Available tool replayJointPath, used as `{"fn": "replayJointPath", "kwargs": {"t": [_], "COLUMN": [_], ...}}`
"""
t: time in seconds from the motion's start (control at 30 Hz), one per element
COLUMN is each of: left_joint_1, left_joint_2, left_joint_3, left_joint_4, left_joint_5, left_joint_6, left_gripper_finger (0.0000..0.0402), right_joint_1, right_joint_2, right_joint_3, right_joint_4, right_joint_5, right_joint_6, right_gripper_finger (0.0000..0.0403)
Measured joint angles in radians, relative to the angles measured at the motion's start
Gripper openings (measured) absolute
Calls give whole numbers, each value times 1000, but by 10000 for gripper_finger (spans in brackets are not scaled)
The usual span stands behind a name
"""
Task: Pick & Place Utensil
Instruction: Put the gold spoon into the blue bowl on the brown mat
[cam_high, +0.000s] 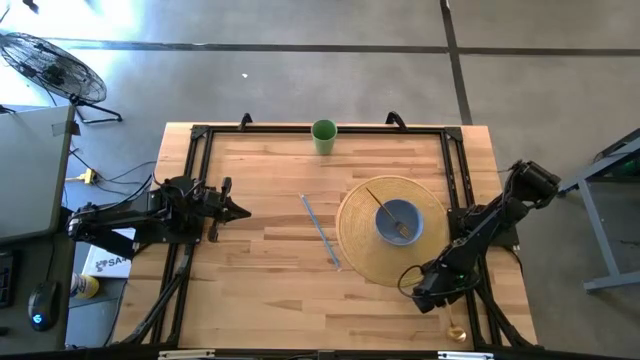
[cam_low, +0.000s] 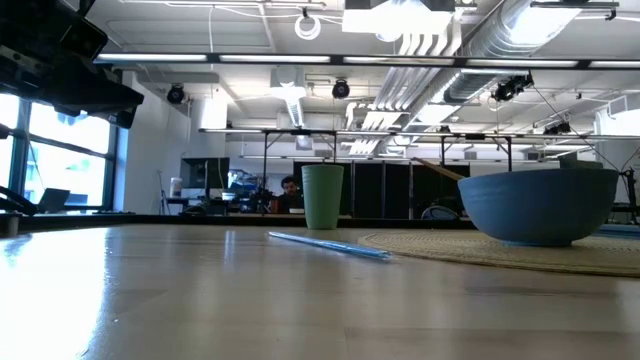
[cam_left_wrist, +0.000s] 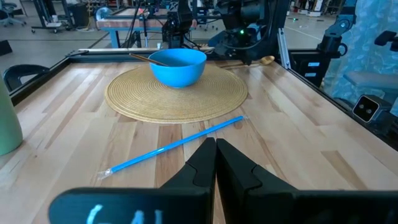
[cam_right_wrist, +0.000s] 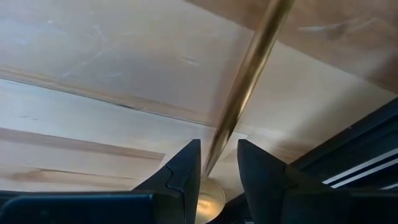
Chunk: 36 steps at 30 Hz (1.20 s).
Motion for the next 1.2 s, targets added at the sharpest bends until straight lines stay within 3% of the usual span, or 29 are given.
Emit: {"fn": "replayJointPath", "kwargs": {"t": [0.9,1.2], "left_joint_1": [0,0], "left_joint_2": [0,0], "left_joint_3": [0,0], "left_joint_4": [0,0], "left_joint_5": [0,0], "left_joint_6": [0,0], "left_gripper_finger": [10,10], "right_joint_1": [2,-8], "right_joint_2": [0,1], "right_joint_3": [0,0], "right_joint_4": [-42,-30], "right_joint_5": [60,82], "right_joint_6": [-6,-46], "right_gripper_finger": [97,29]}}
